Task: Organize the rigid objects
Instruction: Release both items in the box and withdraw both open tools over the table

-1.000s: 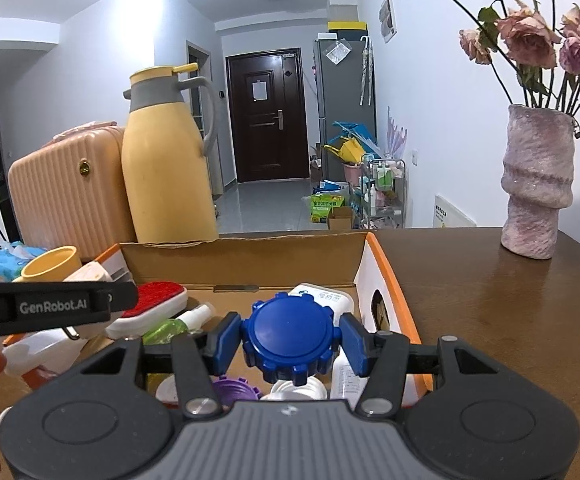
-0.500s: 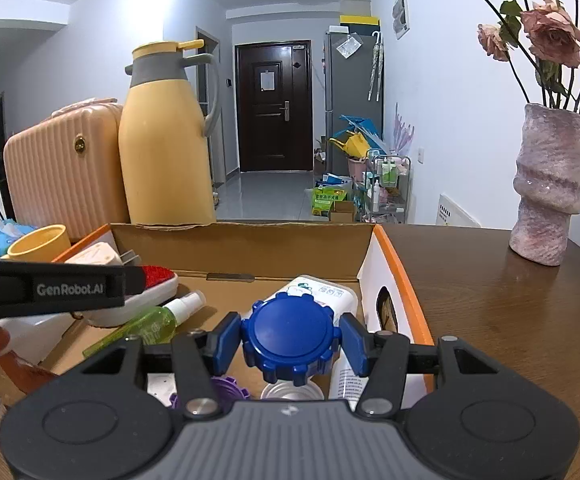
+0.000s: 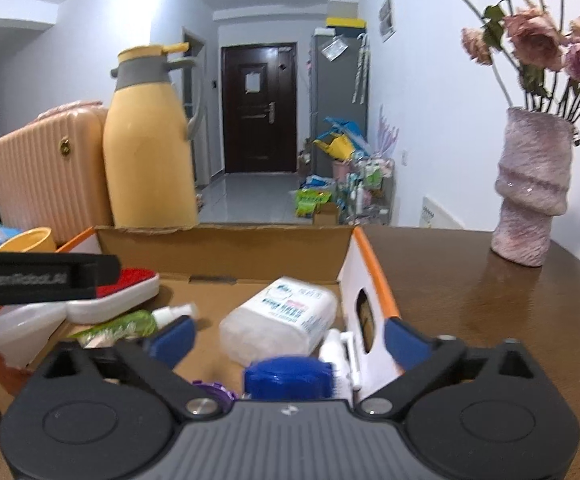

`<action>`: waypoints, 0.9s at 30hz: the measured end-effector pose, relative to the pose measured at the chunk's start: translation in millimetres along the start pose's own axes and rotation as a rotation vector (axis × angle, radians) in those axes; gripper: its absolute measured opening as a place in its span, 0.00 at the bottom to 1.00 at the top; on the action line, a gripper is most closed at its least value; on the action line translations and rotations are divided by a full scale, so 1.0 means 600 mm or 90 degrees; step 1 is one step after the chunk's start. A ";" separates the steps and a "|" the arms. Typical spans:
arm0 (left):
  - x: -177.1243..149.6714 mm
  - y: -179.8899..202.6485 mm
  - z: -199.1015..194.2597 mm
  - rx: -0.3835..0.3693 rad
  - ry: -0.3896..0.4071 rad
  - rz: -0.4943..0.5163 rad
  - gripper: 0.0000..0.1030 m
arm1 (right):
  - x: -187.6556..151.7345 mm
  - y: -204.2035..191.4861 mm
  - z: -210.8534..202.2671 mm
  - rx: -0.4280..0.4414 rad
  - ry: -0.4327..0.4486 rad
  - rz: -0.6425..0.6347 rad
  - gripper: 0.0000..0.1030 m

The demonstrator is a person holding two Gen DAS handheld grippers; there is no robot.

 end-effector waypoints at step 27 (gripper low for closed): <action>0.011 -0.015 -0.036 0.026 0.030 -0.003 1.00 | 0.008 0.008 -0.015 -0.026 0.016 0.003 1.00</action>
Point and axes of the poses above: each gripper's, at about its wrist camera, not at the fingertips, and z roughly the way its jaws point, y to its right, x to its top, the point moved 2 cm from there along z, roughly the way its jaws point, and after that the axes turned 13 degrees about y, right-handed, at the moved point
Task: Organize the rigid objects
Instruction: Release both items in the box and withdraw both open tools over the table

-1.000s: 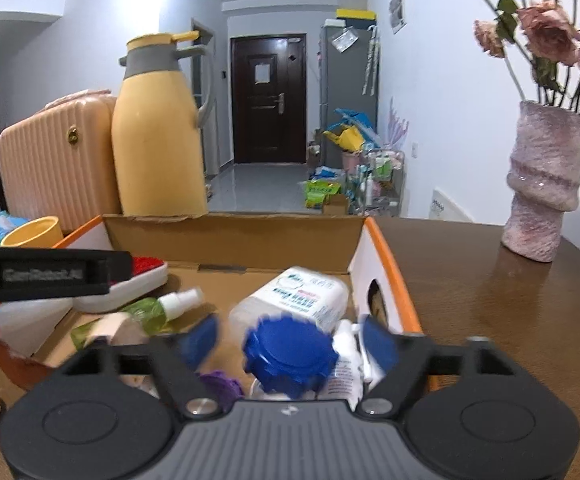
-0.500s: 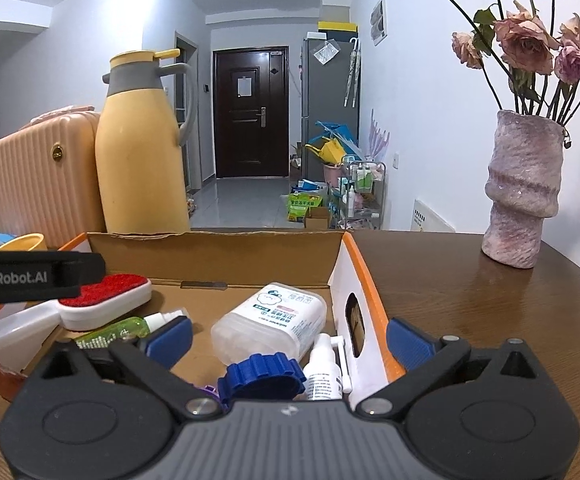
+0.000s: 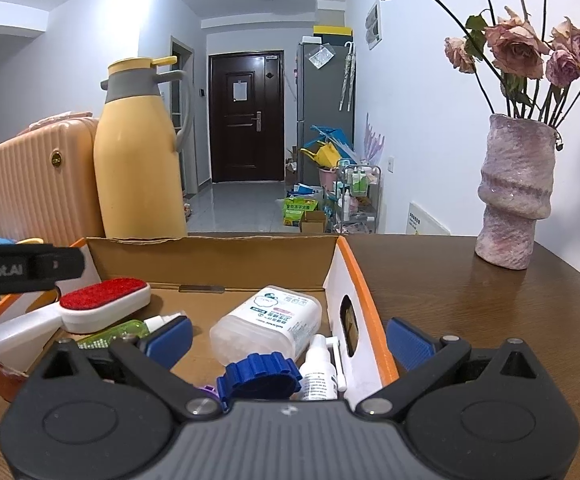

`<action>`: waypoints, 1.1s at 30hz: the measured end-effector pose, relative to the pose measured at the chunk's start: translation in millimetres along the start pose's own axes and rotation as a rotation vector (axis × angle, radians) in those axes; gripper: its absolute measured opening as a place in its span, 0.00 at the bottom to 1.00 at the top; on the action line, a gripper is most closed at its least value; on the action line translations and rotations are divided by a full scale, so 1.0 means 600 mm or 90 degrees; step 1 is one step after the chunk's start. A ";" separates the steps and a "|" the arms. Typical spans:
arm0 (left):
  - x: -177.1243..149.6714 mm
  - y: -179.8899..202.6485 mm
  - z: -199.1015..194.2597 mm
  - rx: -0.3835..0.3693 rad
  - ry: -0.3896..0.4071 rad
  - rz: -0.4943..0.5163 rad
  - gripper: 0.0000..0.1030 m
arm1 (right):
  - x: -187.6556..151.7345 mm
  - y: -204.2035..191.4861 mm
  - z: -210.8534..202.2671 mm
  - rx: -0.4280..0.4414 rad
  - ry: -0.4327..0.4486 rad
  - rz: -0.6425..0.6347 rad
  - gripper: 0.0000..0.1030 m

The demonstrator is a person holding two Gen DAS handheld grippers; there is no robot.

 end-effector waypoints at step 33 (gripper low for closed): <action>-0.026 -0.058 -0.141 0.015 0.001 -0.001 1.00 | -0.013 -0.001 -0.122 -0.005 0.019 0.003 1.00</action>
Point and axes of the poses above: each gripper's, at about its wrist camera, not at the fingertips, and z roughly the way its jaws point, y to its right, x to its top, the point moved 2 cm from there along z, roughly the way its jaws point, and after that the axes turned 13 degrees about y, right-handed, at the moved point
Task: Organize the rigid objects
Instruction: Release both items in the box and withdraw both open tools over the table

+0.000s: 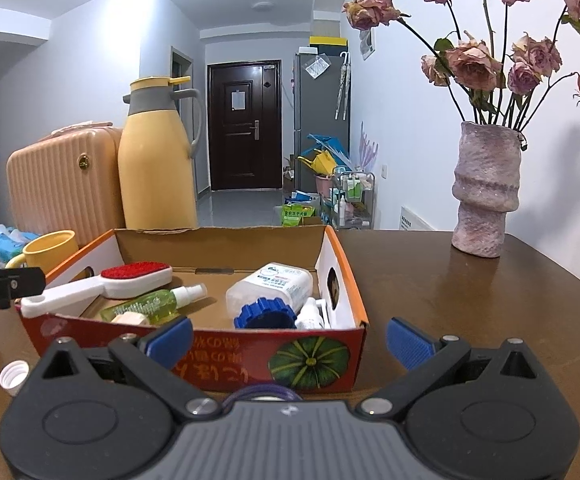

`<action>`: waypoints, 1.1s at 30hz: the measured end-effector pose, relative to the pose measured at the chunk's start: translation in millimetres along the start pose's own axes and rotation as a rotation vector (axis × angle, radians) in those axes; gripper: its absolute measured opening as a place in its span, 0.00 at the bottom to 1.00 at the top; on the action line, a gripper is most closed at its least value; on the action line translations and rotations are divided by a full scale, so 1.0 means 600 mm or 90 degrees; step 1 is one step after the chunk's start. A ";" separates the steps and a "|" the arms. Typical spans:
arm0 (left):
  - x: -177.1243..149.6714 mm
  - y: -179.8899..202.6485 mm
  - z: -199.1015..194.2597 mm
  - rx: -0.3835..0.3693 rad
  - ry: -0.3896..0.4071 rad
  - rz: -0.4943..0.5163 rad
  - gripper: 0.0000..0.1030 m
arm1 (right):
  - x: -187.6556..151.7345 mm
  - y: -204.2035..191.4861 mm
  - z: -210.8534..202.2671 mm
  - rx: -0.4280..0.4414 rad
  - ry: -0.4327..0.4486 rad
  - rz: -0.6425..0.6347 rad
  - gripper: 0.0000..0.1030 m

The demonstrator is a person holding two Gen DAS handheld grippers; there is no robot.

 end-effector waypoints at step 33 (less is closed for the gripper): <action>-0.085 -0.082 -0.033 0.007 -0.145 0.017 1.00 | -0.057 0.017 -0.080 -0.004 -0.063 -0.001 1.00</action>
Point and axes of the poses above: each gripper's, at about its wrist camera, not at the fingertips, and z roughly the way its jaws point, y to its right, x to its top, the point moved 2 cm from there along z, roughly the way its jaws point, and after that the axes turned 13 degrees about y, right-handed, at the moved point
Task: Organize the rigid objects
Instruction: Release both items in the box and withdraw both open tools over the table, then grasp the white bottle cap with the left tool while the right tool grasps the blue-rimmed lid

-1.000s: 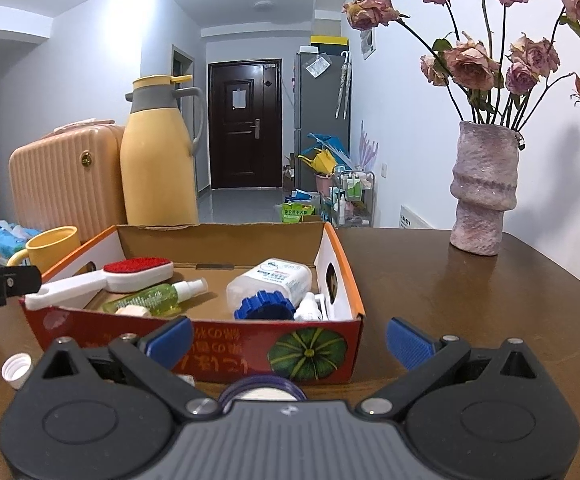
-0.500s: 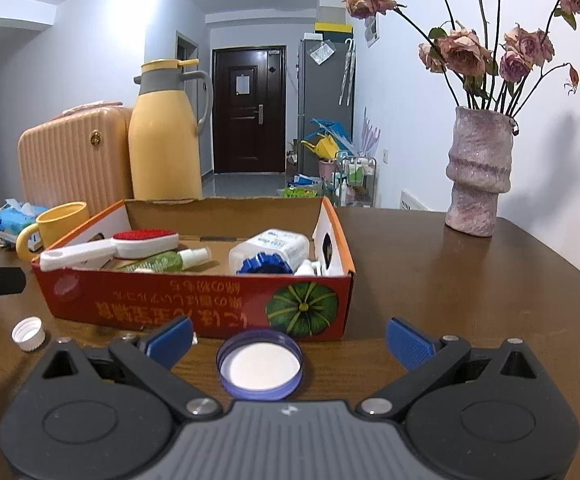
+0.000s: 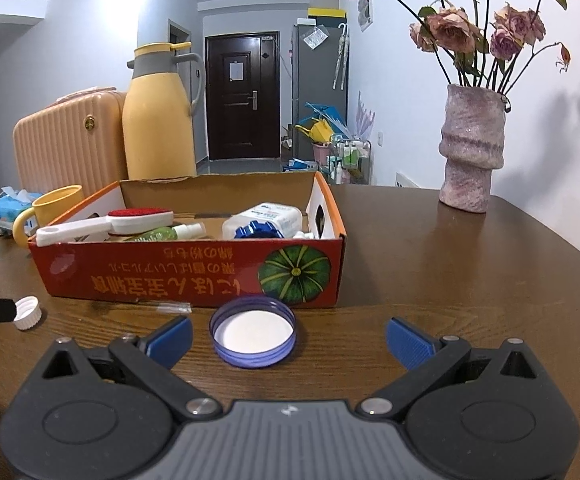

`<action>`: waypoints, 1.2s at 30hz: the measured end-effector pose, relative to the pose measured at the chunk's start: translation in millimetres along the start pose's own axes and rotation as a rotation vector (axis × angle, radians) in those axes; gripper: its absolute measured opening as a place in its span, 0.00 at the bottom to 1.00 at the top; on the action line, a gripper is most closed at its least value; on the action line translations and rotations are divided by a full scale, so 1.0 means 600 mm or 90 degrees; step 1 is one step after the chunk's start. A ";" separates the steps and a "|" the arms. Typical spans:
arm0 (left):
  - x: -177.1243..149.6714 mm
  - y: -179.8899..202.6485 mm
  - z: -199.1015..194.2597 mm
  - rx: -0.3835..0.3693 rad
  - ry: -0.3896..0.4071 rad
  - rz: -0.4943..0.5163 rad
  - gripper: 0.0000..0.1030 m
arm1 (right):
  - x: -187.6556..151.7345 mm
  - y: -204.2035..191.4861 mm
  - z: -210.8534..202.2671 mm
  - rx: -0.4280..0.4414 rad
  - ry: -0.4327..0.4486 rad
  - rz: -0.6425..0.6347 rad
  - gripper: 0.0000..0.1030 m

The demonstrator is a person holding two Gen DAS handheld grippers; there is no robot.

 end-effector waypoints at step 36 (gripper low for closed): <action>0.006 -0.008 0.045 -0.029 0.025 -0.009 0.39 | -0.019 -0.011 0.039 -0.019 -0.033 0.011 1.00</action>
Point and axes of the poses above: each gripper's, at about its wrist camera, not at the fingertips, and z roughly the way its jaws point, y to its right, x to its top, the point moved 2 cm from there along z, roughly the way its jaws point, and after that the axes turned 13 degrees about y, right-handed, at the moved point
